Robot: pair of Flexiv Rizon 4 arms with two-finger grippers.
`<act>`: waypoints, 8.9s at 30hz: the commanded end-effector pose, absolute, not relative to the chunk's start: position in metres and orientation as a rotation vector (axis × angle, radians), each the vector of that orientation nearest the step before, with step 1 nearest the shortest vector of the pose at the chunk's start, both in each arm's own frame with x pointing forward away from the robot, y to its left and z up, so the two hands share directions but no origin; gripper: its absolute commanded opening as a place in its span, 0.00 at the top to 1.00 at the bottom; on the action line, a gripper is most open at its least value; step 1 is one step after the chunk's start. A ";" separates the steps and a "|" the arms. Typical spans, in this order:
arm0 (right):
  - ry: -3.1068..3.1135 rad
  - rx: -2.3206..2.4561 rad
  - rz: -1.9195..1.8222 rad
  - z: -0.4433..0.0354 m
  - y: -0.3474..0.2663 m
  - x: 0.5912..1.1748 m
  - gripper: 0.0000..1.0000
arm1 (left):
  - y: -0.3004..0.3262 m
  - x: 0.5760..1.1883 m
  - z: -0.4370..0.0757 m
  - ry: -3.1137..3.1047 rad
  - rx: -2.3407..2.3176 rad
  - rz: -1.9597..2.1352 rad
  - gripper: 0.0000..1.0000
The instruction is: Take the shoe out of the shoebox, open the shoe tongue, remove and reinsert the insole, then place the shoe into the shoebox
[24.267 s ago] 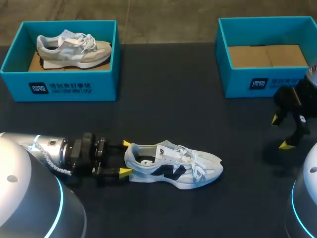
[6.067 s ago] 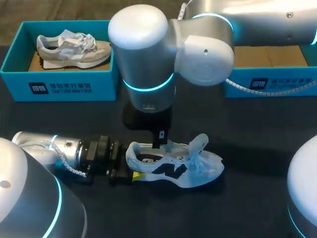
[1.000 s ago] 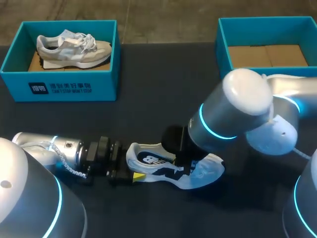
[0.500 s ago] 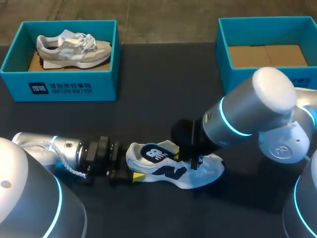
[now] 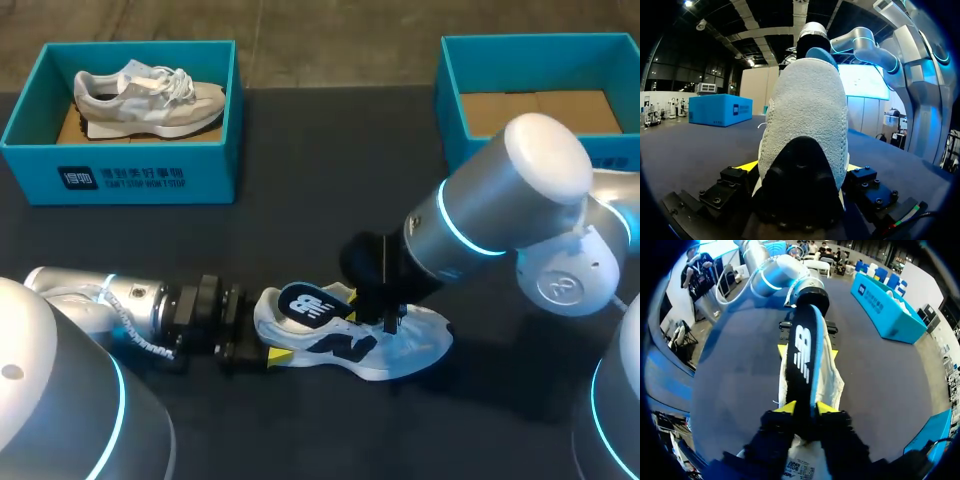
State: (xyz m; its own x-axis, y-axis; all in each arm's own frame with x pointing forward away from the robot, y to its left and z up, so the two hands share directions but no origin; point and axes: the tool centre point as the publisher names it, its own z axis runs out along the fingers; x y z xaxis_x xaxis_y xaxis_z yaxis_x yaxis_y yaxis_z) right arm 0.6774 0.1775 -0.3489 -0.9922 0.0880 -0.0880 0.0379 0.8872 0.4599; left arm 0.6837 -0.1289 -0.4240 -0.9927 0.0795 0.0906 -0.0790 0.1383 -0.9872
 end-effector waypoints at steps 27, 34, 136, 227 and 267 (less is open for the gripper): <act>3.186 0.000 0.527 -0.308 0.207 0.694 0.62 | -0.127 0.685 -0.427 -2.276 0.000 1.988 1.00; 3.229 -0.042 0.553 -0.316 0.220 0.701 0.62 | -0.127 0.685 -0.427 -2.276 0.000 1.988 1.00; 3.267 -0.152 0.416 -0.253 0.216 0.726 0.67 | -0.127 0.685 -0.427 -2.276 0.000 1.988 1.00; 3.425 -0.220 0.815 -0.323 0.243 0.714 1.00 | -0.127 0.685 -0.427 -2.276 0.000 1.988 1.00; 3.509 -0.251 0.925 -0.333 0.242 0.718 0.83 | -0.127 0.685 -0.427 -2.276 0.000 1.988 1.00</act>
